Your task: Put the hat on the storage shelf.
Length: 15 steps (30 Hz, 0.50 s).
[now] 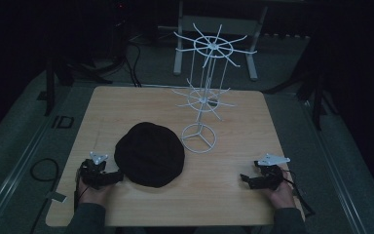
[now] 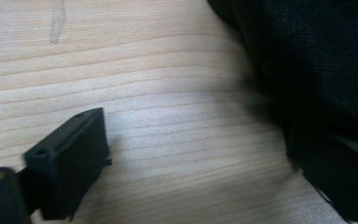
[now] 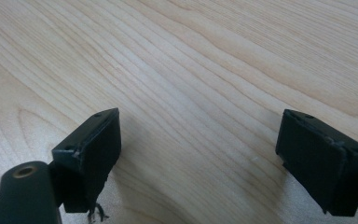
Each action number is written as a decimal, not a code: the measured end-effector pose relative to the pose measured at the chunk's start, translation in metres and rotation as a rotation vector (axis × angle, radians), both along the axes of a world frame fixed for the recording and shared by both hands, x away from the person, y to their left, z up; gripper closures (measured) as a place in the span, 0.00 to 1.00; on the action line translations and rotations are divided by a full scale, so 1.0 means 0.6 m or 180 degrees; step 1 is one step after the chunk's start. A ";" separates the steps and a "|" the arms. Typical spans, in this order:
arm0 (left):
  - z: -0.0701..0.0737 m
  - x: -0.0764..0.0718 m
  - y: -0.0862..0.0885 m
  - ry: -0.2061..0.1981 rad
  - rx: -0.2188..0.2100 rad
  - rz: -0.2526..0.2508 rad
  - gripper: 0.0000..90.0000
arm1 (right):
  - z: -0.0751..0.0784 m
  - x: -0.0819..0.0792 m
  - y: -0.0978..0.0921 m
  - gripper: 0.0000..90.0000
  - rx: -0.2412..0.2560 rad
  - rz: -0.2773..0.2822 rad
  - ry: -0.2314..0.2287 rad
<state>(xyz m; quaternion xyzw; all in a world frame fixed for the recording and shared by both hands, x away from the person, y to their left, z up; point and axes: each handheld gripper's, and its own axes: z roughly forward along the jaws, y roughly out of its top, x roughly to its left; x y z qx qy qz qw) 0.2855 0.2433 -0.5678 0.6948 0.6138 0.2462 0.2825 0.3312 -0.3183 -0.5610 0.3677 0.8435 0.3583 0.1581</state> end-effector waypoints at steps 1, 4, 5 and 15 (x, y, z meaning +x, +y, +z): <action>0.001 -0.004 0.002 -0.0060 -0.0012 0.0031 0.14 | 0.000 0.000 0.000 0.15 0.0000 0.0000 -0.0001; 0.004 -0.004 0.005 -0.0057 -0.0023 0.0057 0.24 | 0.000 0.000 0.000 0.15 0.0003 -0.0001 -0.0003; 0.004 -0.004 0.005 -0.0057 -0.0023 0.0057 0.27 | 0.000 0.000 0.000 0.15 0.0003 -0.0001 -0.0003; 0.020 -0.003 0.016 0.0147 -0.0133 -0.0223 0.50 | 0.000 0.000 0.000 0.16 0.0004 -0.0009 0.0002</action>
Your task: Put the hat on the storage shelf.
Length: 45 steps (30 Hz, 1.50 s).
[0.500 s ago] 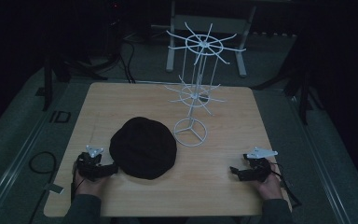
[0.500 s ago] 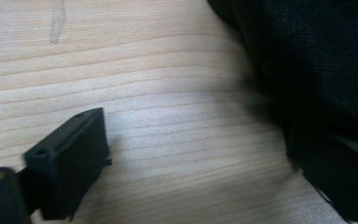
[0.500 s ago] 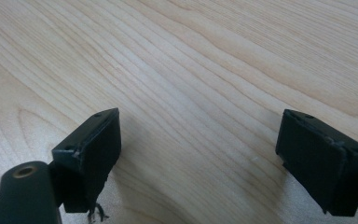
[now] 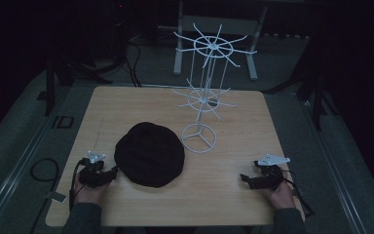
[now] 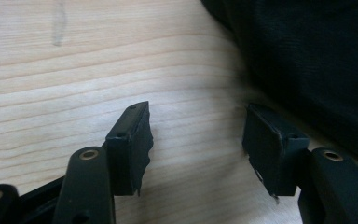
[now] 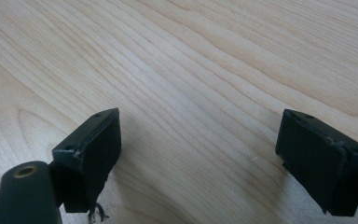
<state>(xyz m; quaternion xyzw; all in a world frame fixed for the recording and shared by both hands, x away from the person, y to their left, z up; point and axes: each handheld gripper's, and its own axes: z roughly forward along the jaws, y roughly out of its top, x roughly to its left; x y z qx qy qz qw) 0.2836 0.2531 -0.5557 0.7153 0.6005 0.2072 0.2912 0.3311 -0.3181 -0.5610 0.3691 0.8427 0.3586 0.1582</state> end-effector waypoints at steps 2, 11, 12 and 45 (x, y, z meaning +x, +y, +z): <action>0.003 0.000 0.004 0.0015 -0.0076 -0.0041 0.50 | 0.000 0.000 0.000 0.16 -0.0002 -0.0002 -0.0007; 0.048 0.009 0.026 -0.0156 -0.0168 -0.0038 0.51 | 0.000 -0.001 0.000 0.16 -0.0007 -0.0014 -0.0008; 0.054 0.012 0.029 -0.0172 -0.0165 -0.0039 0.51 | 0.000 -0.001 0.000 0.16 -0.0006 -0.0016 -0.0006; 0.070 0.187 -0.070 0.0112 0.0194 -0.0707 0.49 | 0.000 -0.001 0.000 0.16 -0.0008 -0.0020 -0.0007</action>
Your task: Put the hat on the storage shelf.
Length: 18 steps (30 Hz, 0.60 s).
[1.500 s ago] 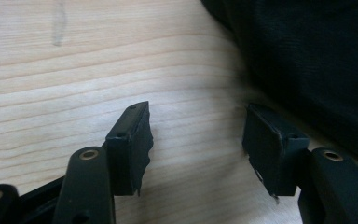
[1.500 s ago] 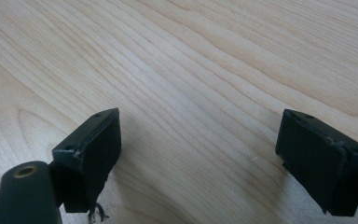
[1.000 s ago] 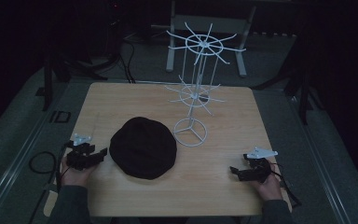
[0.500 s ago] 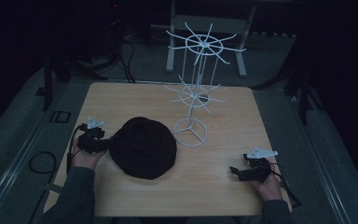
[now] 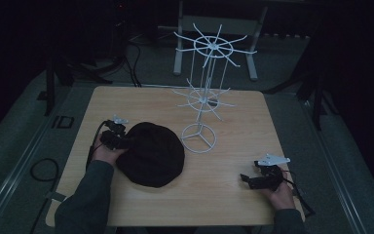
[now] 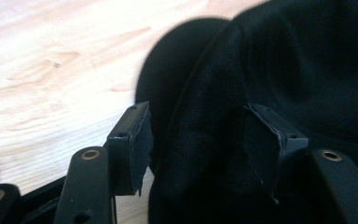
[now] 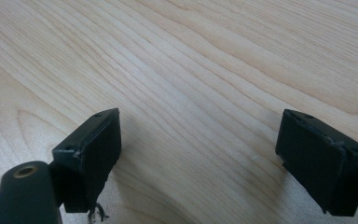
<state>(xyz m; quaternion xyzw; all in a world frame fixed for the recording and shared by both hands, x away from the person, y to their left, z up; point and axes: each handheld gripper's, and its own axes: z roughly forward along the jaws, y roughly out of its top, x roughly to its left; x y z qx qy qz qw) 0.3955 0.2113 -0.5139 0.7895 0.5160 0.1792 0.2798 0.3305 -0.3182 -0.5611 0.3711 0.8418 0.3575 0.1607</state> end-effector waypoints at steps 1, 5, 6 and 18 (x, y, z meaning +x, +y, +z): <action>-0.005 0.003 -0.002 0.0070 0.0039 -0.0012 0.49 | 0.000 0.000 0.000 0.16 0.0000 0.0000 -0.0001; -0.021 0.008 -0.009 0.0189 0.0188 -0.0028 0.50 | 0.000 0.000 0.000 0.16 0.0001 -0.0004 -0.0001; -0.021 0.009 -0.011 0.0206 0.0205 -0.0007 0.50 | 0.000 0.000 0.000 0.16 0.0001 -0.0004 0.0000; -0.010 0.009 -0.018 0.0193 0.0524 0.0056 0.84 | 0.000 0.000 0.000 0.16 0.0001 -0.0008 0.0001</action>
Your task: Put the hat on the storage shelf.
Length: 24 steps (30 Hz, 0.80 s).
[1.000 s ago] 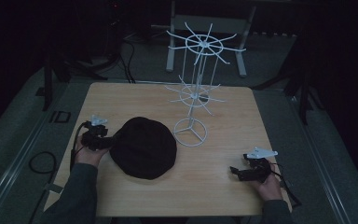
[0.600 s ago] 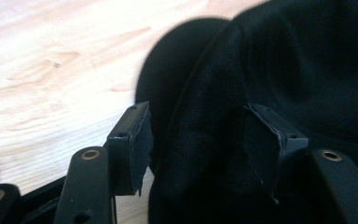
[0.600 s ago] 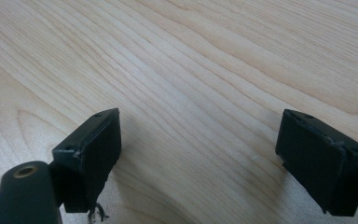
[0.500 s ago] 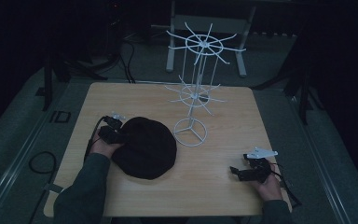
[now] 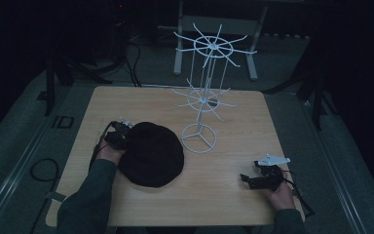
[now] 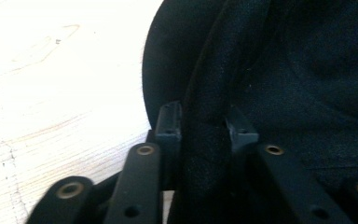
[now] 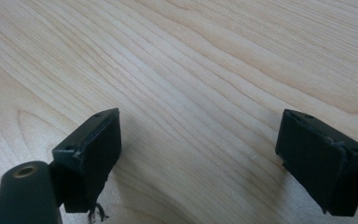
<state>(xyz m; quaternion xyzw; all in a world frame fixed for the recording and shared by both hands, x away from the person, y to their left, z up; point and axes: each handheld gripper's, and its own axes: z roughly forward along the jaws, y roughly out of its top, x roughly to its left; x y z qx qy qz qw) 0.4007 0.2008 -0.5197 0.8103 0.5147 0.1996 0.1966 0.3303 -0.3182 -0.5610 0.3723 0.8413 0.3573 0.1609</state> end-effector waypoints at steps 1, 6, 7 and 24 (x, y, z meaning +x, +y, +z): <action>0.001 0.000 0.001 -0.0002 -0.0015 0.0006 0.85 | 0.000 0.000 0.000 0.16 0.0000 -0.0001 0.0000; 0.002 -0.004 0.011 -0.0003 -0.0257 0.0070 0.86 | 0.000 0.000 0.000 0.16 0.0000 0.0000 0.0000; 0.002 -0.005 0.014 0.0006 -0.0291 0.0069 0.86 | 0.000 0.000 0.000 0.16 0.0000 0.0000 0.0000; 0.028 -0.020 0.043 -0.0069 -0.0958 0.0096 0.86 | 0.000 0.000 0.000 0.16 0.0000 -0.0001 0.0001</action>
